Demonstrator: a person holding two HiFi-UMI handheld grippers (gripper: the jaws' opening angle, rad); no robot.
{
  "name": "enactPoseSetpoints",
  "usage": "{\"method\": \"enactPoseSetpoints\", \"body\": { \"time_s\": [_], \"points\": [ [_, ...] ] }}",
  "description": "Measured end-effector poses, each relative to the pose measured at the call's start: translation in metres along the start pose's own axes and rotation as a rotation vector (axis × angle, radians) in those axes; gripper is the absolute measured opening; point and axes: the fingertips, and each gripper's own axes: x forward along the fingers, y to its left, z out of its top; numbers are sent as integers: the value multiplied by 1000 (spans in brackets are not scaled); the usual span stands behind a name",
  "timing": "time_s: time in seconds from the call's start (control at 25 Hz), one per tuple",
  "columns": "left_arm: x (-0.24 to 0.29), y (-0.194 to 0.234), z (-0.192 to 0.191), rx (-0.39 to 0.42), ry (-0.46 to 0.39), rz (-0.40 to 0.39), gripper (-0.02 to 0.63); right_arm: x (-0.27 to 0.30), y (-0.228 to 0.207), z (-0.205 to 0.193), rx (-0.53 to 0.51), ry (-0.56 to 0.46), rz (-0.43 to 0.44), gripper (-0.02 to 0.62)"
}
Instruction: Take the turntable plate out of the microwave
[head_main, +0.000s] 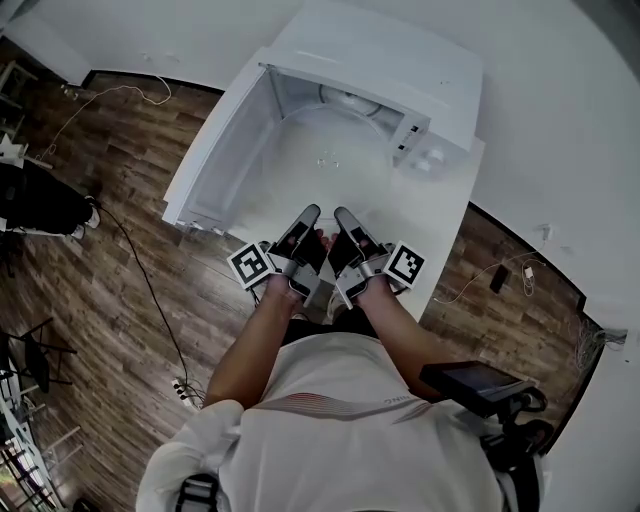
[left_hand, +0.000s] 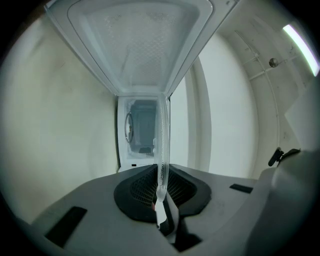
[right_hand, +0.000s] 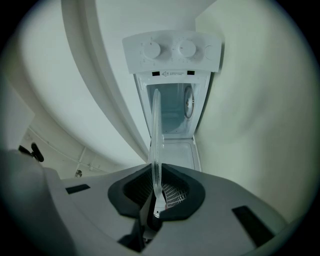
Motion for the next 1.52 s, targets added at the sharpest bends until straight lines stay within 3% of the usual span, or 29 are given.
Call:
{"method": "enactPoseSetpoints", "body": {
  "time_s": [0.24, 0.64, 0.96, 1.52],
  "points": [
    [-36, -31, -20, -4, 46, -26, 48, -30, 27, -35, -15, -49, 16, 35],
    [-62, -59, -41, -12, 101, -49, 48, -58, 54, -60, -33, -106, 25, 35],
    [-109, -89, -82, -15, 136, -71, 49, -111, 80, -99, -55, -141, 33, 35],
    [-115, -116, -134, 24, 122, -87, 50, -160, 108, -95, -60, -100, 86, 37]
  ]
}}
